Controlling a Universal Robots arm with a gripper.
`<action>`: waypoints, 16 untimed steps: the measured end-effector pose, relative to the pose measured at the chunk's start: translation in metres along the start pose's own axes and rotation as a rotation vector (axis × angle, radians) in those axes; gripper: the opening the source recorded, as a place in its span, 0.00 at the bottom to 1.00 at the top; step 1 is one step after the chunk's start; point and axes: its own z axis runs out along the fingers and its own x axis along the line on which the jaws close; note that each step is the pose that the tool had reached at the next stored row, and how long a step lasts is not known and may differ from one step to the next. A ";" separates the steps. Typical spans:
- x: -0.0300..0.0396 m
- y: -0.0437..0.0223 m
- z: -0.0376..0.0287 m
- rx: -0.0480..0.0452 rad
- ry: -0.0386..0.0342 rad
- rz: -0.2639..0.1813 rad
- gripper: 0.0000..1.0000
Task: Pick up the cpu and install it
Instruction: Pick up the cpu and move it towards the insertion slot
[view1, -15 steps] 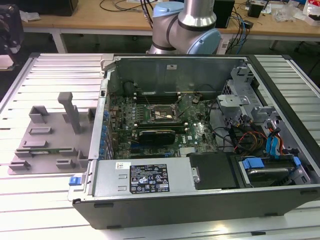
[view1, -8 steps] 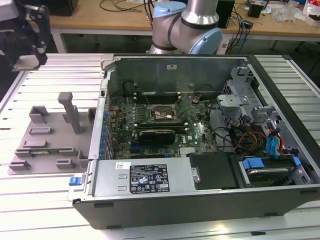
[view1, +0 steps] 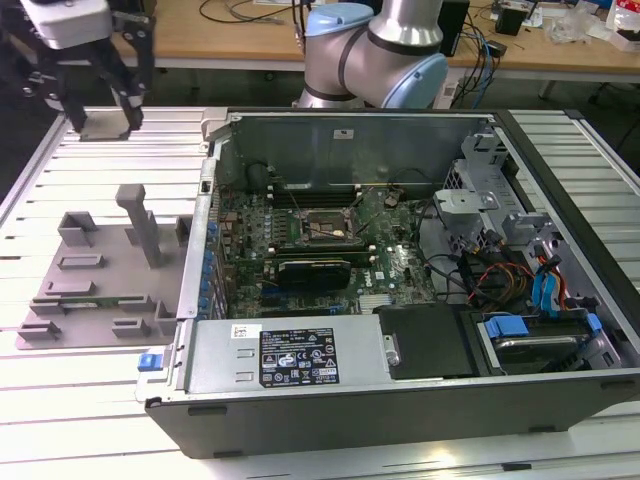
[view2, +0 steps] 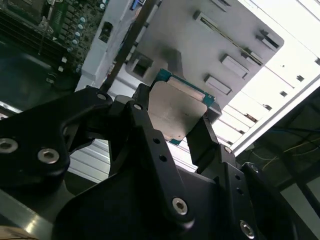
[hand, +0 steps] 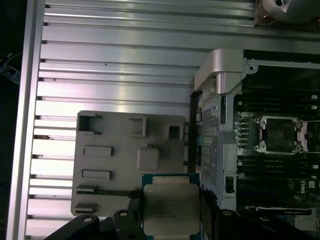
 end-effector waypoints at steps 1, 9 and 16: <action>-0.0045 -0.0002 0.0001 -0.0001 0.0000 0.000 0.55; -0.0715 -0.0033 0.0018 0.0000 0.0009 0.000 0.55; -0.1188 -0.0056 0.0040 -0.0001 0.0008 0.000 0.55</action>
